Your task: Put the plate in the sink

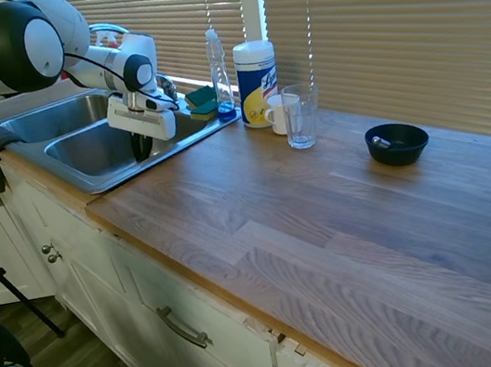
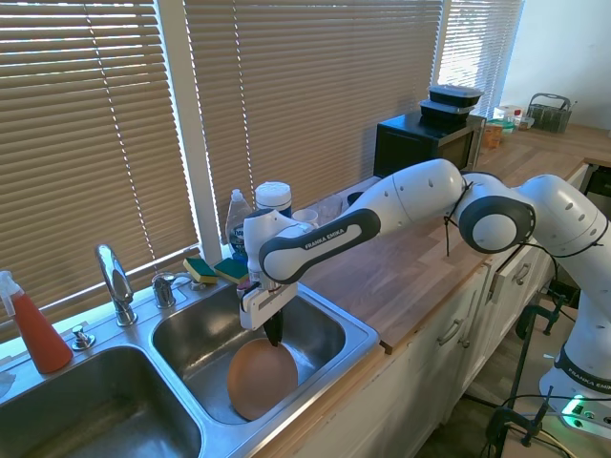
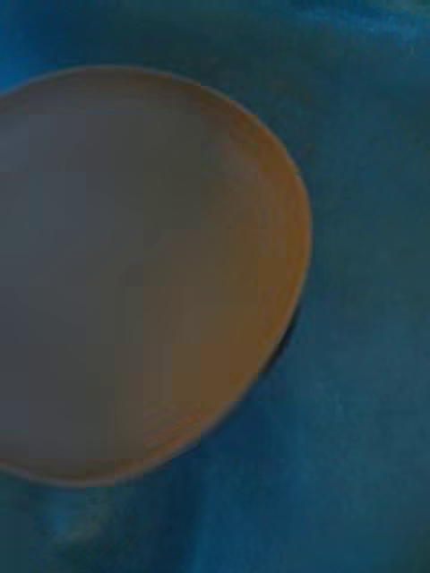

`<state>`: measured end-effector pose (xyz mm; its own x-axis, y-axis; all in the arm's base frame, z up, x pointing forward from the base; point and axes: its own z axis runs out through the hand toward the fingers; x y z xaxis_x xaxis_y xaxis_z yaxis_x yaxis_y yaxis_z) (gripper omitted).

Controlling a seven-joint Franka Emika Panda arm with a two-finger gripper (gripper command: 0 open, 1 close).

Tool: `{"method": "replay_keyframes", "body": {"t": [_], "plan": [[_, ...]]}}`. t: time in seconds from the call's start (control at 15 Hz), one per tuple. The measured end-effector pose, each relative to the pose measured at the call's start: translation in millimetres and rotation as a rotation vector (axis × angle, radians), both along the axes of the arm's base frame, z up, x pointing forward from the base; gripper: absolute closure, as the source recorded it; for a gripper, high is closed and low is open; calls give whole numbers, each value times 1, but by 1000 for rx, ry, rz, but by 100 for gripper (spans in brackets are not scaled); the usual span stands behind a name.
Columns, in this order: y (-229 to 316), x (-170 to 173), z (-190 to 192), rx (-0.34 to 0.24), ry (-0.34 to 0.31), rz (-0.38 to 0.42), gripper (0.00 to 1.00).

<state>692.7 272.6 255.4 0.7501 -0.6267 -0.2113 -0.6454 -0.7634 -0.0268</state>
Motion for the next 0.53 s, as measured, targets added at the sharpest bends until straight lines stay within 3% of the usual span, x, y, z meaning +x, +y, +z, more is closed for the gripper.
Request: {"method": "replay_keyframes", "body": {"t": [0.2,0.53], "plan": [[2,2,19,7,-25,2,0],[0,-17,104,-1,-89,9,0]]}}
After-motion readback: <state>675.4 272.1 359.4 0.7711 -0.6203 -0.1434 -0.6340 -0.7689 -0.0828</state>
